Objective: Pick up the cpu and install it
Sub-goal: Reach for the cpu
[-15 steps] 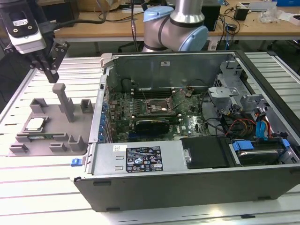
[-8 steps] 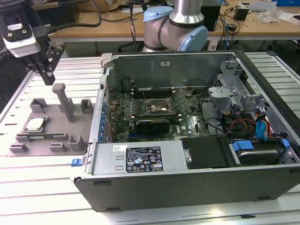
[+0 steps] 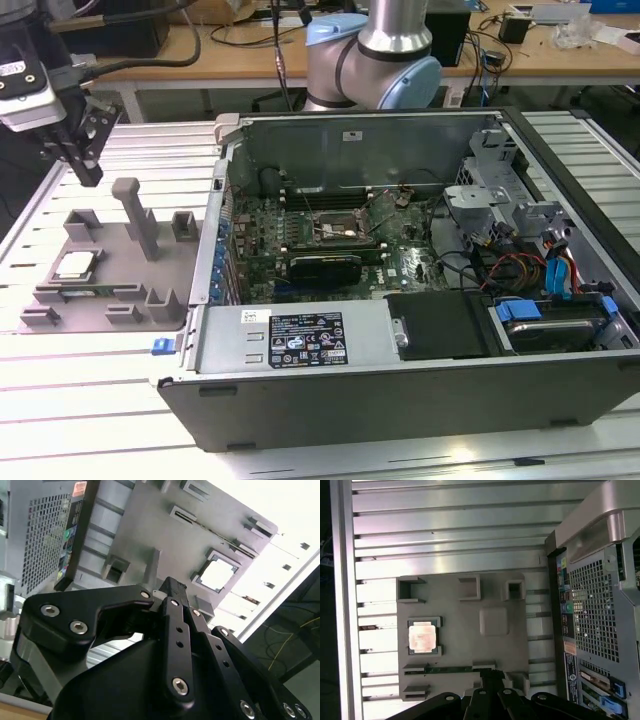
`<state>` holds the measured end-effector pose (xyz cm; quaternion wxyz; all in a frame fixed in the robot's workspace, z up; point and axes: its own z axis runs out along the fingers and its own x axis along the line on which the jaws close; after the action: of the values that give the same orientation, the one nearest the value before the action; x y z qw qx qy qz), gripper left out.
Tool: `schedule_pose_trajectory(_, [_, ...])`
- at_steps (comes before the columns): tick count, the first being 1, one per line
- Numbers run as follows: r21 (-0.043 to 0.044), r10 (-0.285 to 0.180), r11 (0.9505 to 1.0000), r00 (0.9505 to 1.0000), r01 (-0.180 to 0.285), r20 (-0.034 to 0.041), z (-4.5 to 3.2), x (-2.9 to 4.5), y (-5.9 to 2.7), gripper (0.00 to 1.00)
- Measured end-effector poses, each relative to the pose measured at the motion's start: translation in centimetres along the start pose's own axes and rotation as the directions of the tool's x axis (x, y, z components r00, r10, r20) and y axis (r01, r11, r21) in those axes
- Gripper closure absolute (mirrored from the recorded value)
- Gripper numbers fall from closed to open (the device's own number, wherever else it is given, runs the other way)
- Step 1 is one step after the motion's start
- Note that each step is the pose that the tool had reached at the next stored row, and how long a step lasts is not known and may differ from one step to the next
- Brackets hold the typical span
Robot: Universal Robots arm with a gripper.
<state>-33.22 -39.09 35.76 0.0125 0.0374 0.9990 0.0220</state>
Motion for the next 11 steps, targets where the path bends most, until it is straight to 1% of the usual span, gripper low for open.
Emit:
schedule_pose_trajectory(1, [-0.0001,0.000,1.0000,1.0000,0.000,0.0001,0.27,0.78,0.05,0.89])
schedule_pose_trajectory(2, [-0.0001,0.000,1.0000,1.0000,0.000,0.0001,0.40,1.16,0.06,0.89])
schedule_pose_trajectory(6, [-0.0001,0.000,1.0000,1.0000,0.000,0.0001,0.73,2.17,0.14,0.89])
schedule_pose_trajectory(8, [-0.0001,0.000,1.0000,1.0000,0.000,0.0001,1.00,2.97,0.24,0.89])
schedule_pose_trajectory(11, [0.0000,0.000,1.0000,1.0000,0.000,0.0000,1.25,3.46,0.41,0.89])
